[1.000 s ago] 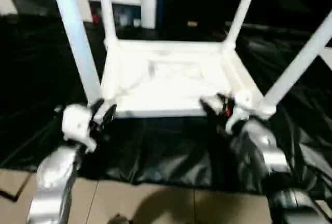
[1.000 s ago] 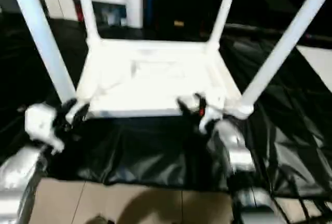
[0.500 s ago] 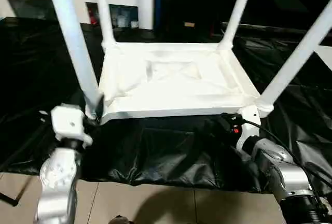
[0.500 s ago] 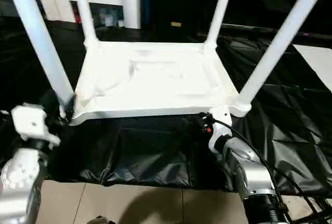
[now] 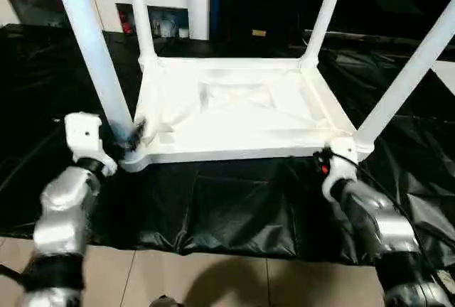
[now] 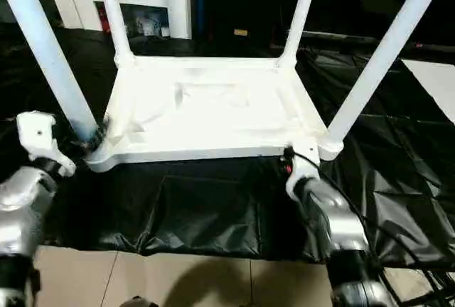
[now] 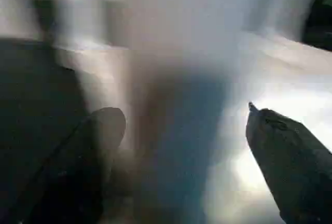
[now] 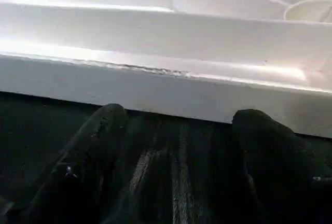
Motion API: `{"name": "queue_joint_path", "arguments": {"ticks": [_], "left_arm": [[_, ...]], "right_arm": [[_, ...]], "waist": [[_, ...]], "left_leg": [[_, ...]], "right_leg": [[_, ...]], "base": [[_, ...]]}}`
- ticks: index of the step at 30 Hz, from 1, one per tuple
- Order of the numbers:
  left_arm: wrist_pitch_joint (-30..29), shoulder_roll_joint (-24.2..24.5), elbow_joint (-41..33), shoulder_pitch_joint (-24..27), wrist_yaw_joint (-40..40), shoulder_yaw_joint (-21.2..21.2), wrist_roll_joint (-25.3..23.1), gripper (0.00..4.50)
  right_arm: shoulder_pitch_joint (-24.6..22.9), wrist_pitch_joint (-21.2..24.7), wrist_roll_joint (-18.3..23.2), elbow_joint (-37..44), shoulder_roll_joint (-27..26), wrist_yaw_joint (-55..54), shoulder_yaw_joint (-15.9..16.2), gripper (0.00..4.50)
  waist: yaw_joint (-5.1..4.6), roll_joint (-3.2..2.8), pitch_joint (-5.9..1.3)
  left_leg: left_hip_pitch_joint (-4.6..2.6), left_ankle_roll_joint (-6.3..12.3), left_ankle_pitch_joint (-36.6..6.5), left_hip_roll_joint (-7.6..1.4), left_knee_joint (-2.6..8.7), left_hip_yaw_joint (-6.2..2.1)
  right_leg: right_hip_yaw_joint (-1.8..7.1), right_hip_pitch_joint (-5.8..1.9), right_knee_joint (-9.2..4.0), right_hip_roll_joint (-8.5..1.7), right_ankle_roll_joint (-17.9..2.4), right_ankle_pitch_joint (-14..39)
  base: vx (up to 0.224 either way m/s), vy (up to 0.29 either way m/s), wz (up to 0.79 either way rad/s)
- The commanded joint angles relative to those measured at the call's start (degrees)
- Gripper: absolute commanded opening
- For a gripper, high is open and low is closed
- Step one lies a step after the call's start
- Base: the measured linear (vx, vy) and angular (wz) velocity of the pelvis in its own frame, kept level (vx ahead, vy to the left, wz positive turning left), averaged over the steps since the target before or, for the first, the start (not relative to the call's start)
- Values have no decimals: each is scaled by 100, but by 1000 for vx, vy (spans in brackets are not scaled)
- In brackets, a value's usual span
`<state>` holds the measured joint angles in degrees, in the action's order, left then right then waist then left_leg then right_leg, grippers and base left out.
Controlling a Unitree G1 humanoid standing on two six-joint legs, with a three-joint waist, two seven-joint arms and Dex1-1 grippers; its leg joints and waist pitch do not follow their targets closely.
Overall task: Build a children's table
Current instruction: Rotate table base
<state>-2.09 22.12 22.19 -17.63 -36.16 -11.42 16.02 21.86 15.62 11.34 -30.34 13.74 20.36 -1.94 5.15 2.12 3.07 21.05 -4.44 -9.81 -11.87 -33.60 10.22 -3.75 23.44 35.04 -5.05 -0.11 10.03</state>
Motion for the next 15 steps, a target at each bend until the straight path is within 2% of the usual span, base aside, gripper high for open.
{"name": "queue_joint_path", "arguments": {"ticks": [1, 2, 4, 5, 6, 7, 10, 11, 12, 15], "left_arm": [[-456, 157, -94, -21, -1056, 320, 317, 427], [-456, 157, -94, -21, -1056, 320, 317, 427], [-888, 436, -450, 181, -1874, 564, 644, 427], [-1115, 524, -603, 255, -2114, 623, 810, 427], [-1319, 682, -787, 362, -2464, 751, 957, 427], [-1319, 682, -787, 362, -2464, 751, 957, 427], [-1792, 1006, -1258, 608, -3092, 1094, 1235, 427], [-1887, 1037, -1372, 650, -3159, 1155, 1293, 427], [-2003, 1032, -1516, 667, -3255, 1200, 1386, 427], [-2196, 966, -1748, 666, -3317, 1221, 1586, 427]], "right_arm": [[205, -143, -121, -316, -27, -59, -24, 372], [205, -143, -121, -316, -27, -59, -24, 372], [394, -279, -173, -596, -71, -14, 41, 372], [459, -333, -199, -685, -83, -1, 68, 372], [574, -409, -203, -845, -124, 6, 69, 372], [574, -409, -203, -845, -124, 6, 69, 372], [890, -634, -244, -1247, -260, 88, 137, 372], [961, -685, -264, -1337, -292, 112, 167, 372], [1093, -800, -312, -1542, -359, 194, 212, 372], [1273, -961, -408, -1826, -470, 323, 314, 372]], "waist": [[24, -91, -361], [27, -102, -348], [29, -98, -358], [33, -122, -365], [27, -113, -354], [32, -92, -360], [15, -104, -343], [-19, -90, -332], [-19, -55, -333], [-37, -83, -321]], "left_leg": [[-85, -268, -1770, -79, 455, -27], [-95, -290, -1821, -89, 459, -25], [-104, -279, -1822, -98, 461, -24], [-109, -288, -1770, -105, 460, -15], [-110, -275, -1781, -101, 461, -3], [-112, -262, -1765, -104, 457, 0], [-88, -262, -1789, -99, 472, -7], [-79, -273, -1859, -103, 482, -12], [-101, -257, -1895, -112, 472, 1], [-97, -286, -1921, -109, 479, -9]], "right_leg": [[225, -206, -395, -254, -1019, 1388], [228, -202, -396, -251, -1058, 1310], [232, -220, -385, -266, -1088, 1206], [232, -213, -347, -271, -1194, 1098], [235, -224, -354, -252, -1209, 1055], [236, -225, -344, -267, -1230, 1032], [235, -237, -343, -273, -1221, 1224], [237, -253, -355, -275, -1187, 1384], [247, -226, -367, -288, -1162, 1490], [251, -230, -382, -279, -1133, 1633]], "base": [[0, 0, 0], [0, 0, 0], [0, 0, 0], [0, 0, 0], [0, 0, 0], [0, 0, 0], [0, 0, 0], [0, 0, 0], [0, 0, 0], [0, 0, 0]]}}
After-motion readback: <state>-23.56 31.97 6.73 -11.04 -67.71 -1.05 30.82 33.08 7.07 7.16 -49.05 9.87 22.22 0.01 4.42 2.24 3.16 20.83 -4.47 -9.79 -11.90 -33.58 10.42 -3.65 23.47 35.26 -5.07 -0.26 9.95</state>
